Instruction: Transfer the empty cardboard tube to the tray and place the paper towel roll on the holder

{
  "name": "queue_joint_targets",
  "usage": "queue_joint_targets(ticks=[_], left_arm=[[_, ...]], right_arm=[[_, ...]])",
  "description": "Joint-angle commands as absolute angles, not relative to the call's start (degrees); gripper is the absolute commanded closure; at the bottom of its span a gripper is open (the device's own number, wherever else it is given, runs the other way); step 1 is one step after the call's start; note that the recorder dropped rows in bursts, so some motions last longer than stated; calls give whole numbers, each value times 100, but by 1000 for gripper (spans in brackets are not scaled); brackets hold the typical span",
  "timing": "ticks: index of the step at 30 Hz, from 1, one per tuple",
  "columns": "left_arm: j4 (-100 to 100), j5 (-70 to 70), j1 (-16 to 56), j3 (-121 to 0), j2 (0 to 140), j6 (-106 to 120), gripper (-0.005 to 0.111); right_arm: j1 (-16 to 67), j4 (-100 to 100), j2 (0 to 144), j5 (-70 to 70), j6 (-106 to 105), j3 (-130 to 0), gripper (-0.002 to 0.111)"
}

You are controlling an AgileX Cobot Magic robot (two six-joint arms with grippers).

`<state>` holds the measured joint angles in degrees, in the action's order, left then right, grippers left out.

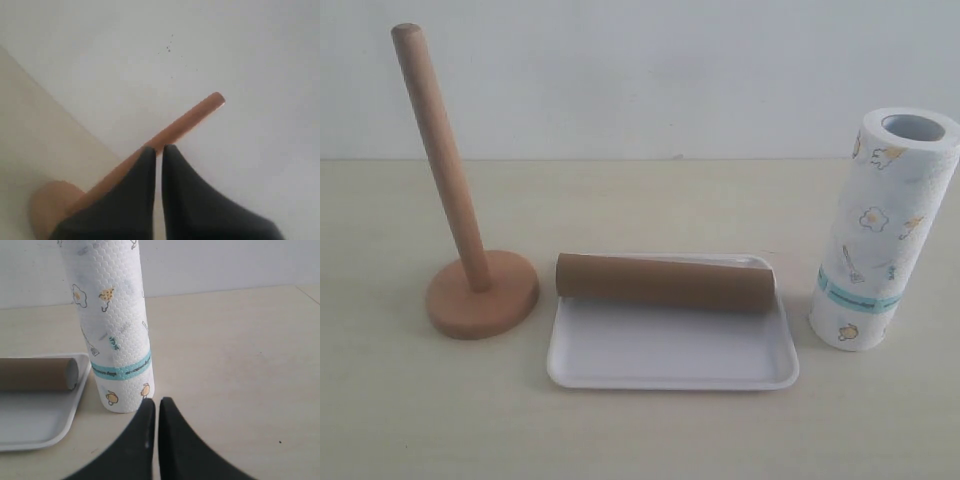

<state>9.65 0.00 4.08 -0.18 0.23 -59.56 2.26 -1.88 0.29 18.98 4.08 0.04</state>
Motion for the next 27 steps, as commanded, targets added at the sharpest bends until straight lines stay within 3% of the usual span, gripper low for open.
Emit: queue_joint_targets(ticks=[1,8,14,27], left_arm=[[2108,264,403,0,0,-4203,103],[2297,976,403,0,0,-3849,103],[825,1882,394,0,0,-402,103],[578,1842,-12,0,0,-241,103]], right_arm=[[188,-178,0,1849,400,0,106],[188,-178,0,1849,400,0,106],[188,-178,0,1849,400,0,106],[188,-178,0,1849,400,0,106]])
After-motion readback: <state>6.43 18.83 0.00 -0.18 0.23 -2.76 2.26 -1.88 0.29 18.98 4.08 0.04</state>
